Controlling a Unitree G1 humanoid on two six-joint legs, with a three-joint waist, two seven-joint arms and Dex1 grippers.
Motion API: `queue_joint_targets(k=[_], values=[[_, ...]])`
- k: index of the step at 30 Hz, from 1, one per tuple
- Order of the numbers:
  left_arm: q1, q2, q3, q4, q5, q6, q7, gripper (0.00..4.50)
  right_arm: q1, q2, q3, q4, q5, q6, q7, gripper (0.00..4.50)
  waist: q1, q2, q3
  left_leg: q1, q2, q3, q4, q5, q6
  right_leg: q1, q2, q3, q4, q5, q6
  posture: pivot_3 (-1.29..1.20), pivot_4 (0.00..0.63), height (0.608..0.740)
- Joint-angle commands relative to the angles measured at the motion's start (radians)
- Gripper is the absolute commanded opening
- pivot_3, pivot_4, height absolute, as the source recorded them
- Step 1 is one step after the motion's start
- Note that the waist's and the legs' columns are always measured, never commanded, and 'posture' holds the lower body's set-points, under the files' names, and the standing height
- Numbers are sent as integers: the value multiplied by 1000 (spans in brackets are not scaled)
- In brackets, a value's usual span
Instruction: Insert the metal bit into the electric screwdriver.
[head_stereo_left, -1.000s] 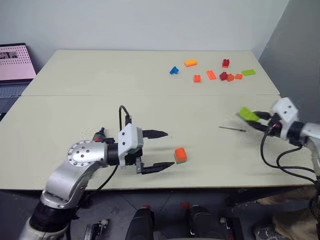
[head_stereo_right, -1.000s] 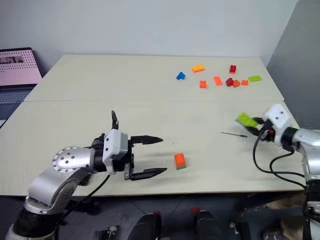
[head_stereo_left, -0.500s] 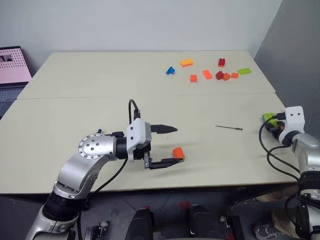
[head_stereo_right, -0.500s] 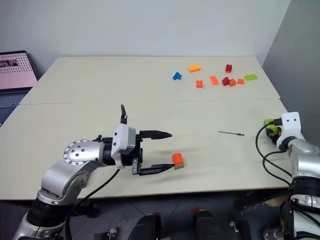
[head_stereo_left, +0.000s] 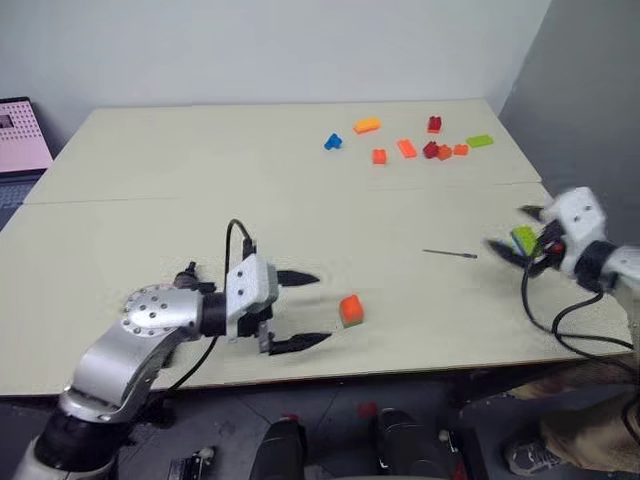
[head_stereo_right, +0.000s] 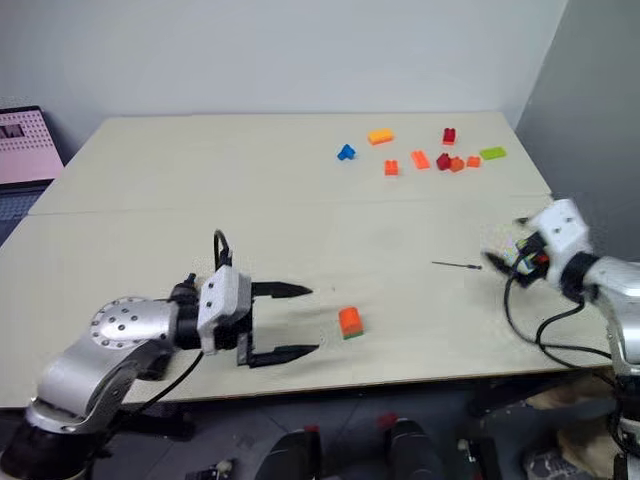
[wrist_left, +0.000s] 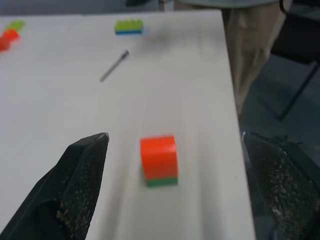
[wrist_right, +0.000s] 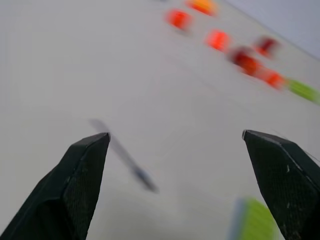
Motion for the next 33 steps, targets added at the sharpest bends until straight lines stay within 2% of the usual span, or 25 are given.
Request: queue_joint_targets(k=[1, 4, 9, 16, 20, 28, 29, 33], values=[[33, 54, 49, -31, 11, -46, -49, 4500, -88, 12, 162, -110, 57, 31, 164, 4483, 3, 0, 0, 0, 0, 0, 0, 0, 0, 0, 0, 0, 0, 0, 0, 0, 150, 740], [43, 58, 47, -28, 20, -63, -48, 4500, -147, 48, 243, -82, 46, 28, 211, 4483, 14, -1, 1, 0, -1, 1, 1, 0, 0, 0, -1, 2, -1, 0, 0, 0, 150, 740], [69, 44, 39, -52, 32, -73, -24, 4500, -285, 154, 417, 83, -44, -68, 322, 4483, 20, -3, 1, -1, -2, 6, 1, 0, 0, -1, -3, 5, -3, 0, 1, 0, 150, 740], [71, 41, 36, -67, 30, -66, -15, 4500, -349, 252, 511, 229, -119, -150, 366, 4483, 25, -3, 1, -2, -2, 6, 0, 0, 0, -2, -2, 5, -2, 0, 1, 0, 150, 740], [71, 44, 38, -68, 27, -63, -15, 4500, -358, 293, 509, 273, -134, -176, 362, 3707, 25, -3, 1, -1, -2, 7, 0, 0, 0, -2, -2, 6, -2, 0, 1, 0, 150, 740], [59, 40, 37, -68, 20, -53, -14, 4500, -320, 317, 492, 259, -138, -191, 342, 1569, 25, -3, 1, -1, -2, 7, 0, 0, 0, -2, -2, 6, -2, 0, 1, 0, 150, 740], [56, 38, 35, -66, 19, -52, -14, 4500, -316, 317, 488, 254, -136, -192, 338, 1391, 25, -3, 1, -1, -2, 7, 0, 0, 0, -2, -2, 6, -2, 0, 1, 0, 150, 740], [29, 6, 31, -63, -9, -27, 6, 4500, -271, 302, 397, 187, -87, -149, 273, 1402, 28, -3, 1, -1, -2, 7, 0, 0, 0, -2, -2, 6, -1, 0, 1, 0, 150, 740]])
